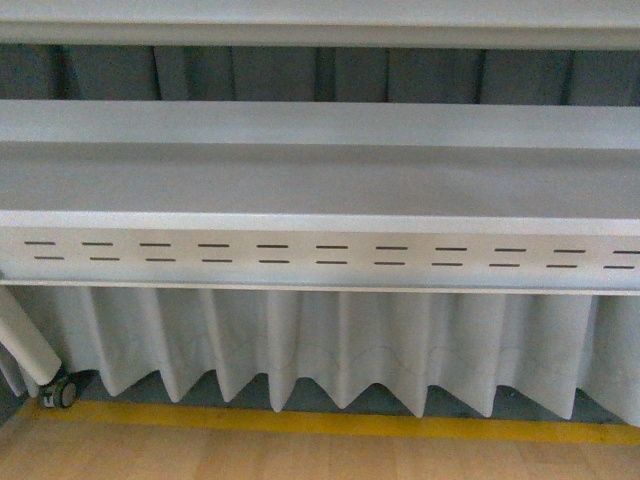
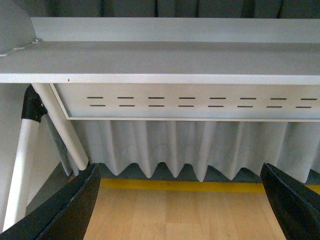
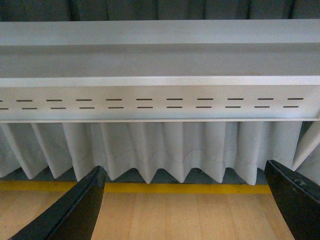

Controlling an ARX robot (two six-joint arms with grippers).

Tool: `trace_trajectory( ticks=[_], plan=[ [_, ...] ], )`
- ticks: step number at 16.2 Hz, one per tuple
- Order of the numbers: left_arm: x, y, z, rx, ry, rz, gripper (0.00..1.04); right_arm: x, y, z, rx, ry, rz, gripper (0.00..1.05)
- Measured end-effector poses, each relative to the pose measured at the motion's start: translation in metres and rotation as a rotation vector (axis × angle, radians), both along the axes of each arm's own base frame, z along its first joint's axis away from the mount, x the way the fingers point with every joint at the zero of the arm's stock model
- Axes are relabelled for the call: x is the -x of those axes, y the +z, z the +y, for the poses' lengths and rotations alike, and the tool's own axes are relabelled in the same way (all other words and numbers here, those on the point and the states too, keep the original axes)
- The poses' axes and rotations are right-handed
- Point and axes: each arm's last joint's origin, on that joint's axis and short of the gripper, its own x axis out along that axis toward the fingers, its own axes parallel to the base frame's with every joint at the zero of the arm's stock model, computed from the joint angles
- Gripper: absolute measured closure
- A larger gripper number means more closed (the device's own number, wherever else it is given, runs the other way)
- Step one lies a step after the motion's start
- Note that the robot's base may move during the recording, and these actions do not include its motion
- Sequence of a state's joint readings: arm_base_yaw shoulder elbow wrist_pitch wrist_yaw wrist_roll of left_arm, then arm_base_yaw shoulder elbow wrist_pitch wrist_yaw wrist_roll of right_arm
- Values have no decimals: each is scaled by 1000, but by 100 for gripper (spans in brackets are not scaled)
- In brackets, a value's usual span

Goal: Wind up and store yellow beetle toy

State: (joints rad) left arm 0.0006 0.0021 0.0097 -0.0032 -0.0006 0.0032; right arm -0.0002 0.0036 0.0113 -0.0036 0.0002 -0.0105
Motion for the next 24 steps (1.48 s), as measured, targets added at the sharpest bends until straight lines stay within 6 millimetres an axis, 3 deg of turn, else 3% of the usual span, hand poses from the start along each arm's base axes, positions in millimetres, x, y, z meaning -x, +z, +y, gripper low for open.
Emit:
trace_trajectory(
  ticks=[24],
  plan=[
    [0, 0, 0, 0, 1, 4, 7, 0, 0, 0, 0, 0, 2, 7]
  ],
)
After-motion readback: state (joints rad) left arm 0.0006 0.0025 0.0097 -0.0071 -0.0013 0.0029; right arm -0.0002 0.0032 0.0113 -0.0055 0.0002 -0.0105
